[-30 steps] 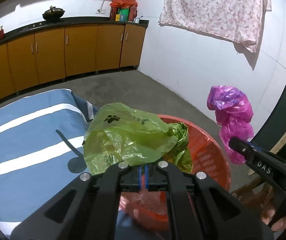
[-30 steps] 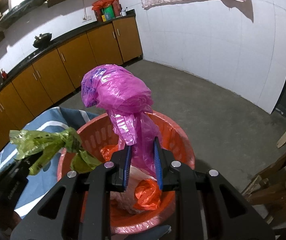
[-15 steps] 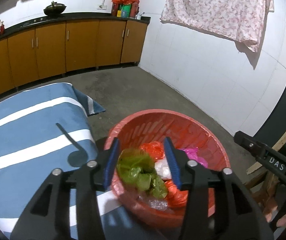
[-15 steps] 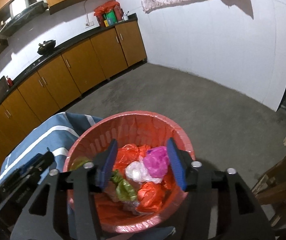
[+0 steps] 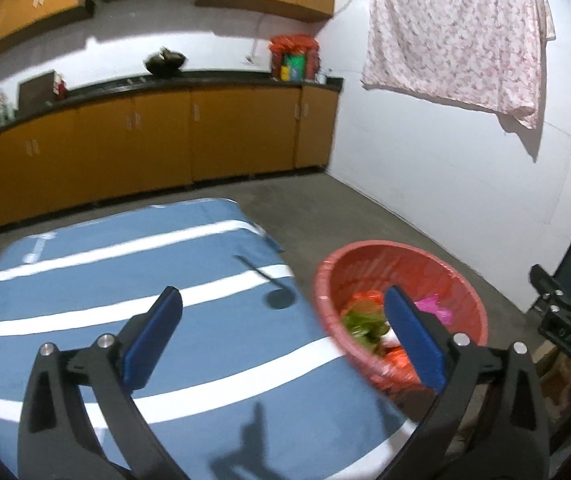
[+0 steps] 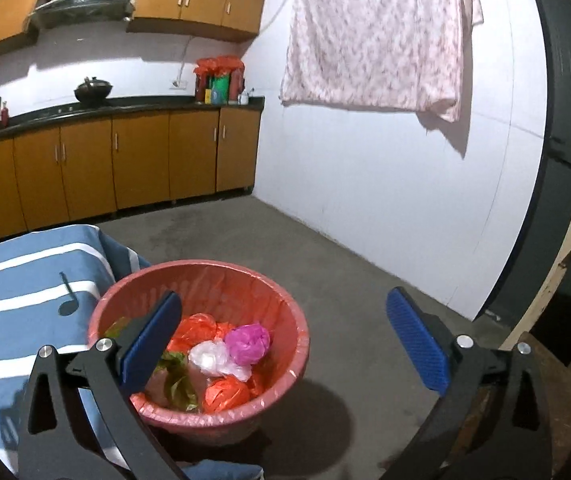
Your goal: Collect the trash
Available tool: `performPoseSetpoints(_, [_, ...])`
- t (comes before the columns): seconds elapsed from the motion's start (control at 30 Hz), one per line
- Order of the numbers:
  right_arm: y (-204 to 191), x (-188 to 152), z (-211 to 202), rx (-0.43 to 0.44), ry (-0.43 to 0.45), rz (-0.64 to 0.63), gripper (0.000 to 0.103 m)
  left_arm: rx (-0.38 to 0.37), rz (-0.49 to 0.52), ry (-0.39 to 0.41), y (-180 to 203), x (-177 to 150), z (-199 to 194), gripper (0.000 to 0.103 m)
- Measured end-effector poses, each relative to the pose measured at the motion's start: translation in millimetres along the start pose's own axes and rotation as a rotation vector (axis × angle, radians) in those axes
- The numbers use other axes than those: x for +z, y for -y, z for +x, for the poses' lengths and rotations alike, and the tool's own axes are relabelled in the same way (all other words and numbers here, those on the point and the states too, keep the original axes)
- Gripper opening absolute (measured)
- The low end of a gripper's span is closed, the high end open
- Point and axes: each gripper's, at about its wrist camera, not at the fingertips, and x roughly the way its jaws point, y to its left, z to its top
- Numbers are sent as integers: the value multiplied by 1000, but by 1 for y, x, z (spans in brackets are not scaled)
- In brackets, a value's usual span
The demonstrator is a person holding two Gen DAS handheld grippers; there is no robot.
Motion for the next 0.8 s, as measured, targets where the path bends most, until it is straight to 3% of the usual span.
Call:
performPoseSetpoints(0.17, [-9, -9, -33, 77, -15, -8, 101, 113, 5, 76, -17, -16, -55, 99])
performPoseSetpoints(0.4, [-20, -26, -72, 171, -20, 9, 101, 211, 29, 127, -25, -41, -110, 99])
performPoseSetpoints(0.8, [-41, -44, -115, 230, 11, -25, 101, 252, -11, 115, -37, -70, -157, 99])
